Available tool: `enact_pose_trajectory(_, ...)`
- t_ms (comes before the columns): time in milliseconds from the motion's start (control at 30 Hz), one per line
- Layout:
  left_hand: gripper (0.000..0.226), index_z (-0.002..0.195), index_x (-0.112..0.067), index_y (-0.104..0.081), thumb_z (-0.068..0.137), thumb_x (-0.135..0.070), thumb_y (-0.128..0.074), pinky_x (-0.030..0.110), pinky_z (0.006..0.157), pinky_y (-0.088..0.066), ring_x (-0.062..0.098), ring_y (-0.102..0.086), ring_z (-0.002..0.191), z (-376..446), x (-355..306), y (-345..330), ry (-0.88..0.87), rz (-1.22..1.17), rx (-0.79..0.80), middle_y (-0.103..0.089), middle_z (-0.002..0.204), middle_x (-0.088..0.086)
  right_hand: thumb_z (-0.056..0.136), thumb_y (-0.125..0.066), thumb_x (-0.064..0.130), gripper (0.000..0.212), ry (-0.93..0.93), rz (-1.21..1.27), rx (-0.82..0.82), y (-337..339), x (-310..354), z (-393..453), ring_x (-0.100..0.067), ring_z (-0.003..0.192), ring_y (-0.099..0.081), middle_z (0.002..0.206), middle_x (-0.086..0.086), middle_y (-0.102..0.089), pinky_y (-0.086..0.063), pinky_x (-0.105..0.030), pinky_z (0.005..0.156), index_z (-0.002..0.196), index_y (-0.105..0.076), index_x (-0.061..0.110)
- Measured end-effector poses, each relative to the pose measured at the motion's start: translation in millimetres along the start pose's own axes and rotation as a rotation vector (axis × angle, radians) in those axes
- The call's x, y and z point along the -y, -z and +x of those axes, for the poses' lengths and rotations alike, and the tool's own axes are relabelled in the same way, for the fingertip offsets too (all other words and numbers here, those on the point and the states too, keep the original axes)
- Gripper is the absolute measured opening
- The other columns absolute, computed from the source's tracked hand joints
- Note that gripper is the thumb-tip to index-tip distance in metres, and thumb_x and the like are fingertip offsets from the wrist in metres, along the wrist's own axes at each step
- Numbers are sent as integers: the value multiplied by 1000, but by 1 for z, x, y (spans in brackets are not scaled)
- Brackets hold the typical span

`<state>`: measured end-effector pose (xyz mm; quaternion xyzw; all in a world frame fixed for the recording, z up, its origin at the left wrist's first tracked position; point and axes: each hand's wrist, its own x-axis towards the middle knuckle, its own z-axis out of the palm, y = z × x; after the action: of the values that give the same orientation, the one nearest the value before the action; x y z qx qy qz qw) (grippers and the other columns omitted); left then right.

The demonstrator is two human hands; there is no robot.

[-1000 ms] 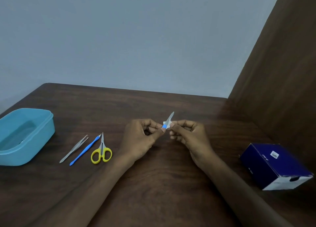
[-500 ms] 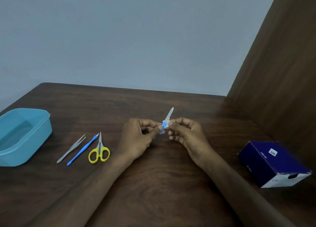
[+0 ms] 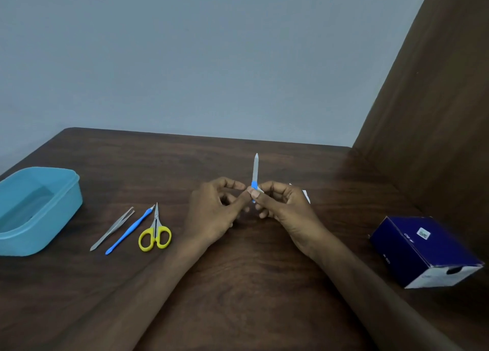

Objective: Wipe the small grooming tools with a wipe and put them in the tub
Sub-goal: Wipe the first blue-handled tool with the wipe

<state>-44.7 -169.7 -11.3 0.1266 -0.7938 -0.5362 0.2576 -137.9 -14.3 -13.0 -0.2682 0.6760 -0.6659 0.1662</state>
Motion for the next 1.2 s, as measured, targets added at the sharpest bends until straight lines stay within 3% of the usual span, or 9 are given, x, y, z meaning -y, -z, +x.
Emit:
enact_pose_trajectory(233,24,101,-28,-76,89,-48,-81,22,46,-50,8,-61,44,2,2,0,25,-19,4,-76,72,-1,100,-67,9,9,-42,108,54,1,8,0,-14,72,-66,77,-3,-69,-51,-25,64,94,-72,7)
enact_pose_trajectory(400,13,103,-25,-77,96,-36,-78,31,50,-54,12,-66,58,3,2,1,43,-123,48,-78,74,-4,103,-60,6,16,-55,138,50,2,8,1,-16,67,-67,83,-7,-71,-52,-27,61,91,-71,7)
enact_pose_trajectory(500,18,97,-22,-78,100,-38,-71,40,52,-58,11,-70,62,2,0,1,42,-155,19,-79,76,-6,105,-62,8,16,34,-46,37,5,3,2,-17,67,-67,87,-6,-77,-54,-28,59,91,-70,8)
enact_pose_trajectory(600,28,95,-25,-78,99,-50,-69,44,52,-61,30,-73,62,1,0,1,-2,-95,-48,-79,77,-9,105,-65,12,13,117,-238,78,8,-2,1,-17,70,-69,94,-8,-80,-56,-30,62,95,-72,10)
enact_pose_trajectory(767,5,93,-27,-82,97,-27,-78,28,45,-53,13,-64,57,9,11,2,-91,-142,-183,-72,74,-4,102,-69,12,6,109,-202,27,11,-5,1,-13,66,-67,92,-8,-81,-55,-28,60,102,-75,10)
enact_pose_trajectory(867,2,90,-28,-84,92,-28,-83,28,52,-54,3,-63,61,11,12,1,-74,-130,-108,-77,75,-8,98,-74,9,7,102,-62,-116,16,-2,3,-10,63,-64,90,-8,-80,-52,-28,56,104,-78,8)
enact_pose_trajectory(1033,5,90,-28,-85,88,-24,-87,14,63,-50,2,-71,70,8,12,0,-85,-17,29,-80,77,-11,97,-75,10,16,59,-72,-85,23,0,3,-10,69,-65,104,-4,-83,-48,-24,57,112,-80,14)
enact_pose_trajectory(1100,6,90,-28,-85,87,-24,-88,12,62,-49,5,-74,73,8,11,1,-77,-11,19,-81,77,-13,97,-76,11,16,52,-123,-28,21,0,1,-12,68,-66,102,-4,-83,-47,-23,58,111,-80,16)
enact_pose_trajectory(1200,6,89,-28,-85,87,-24,-88,11,62,-48,12,-76,78,8,11,0,-59,-22,12,-81,78,-12,87,-87,16,19,71,-123,-140,22,1,0,-10,65,-66,89,-2,-83,-47,-24,57,105,-82,17)
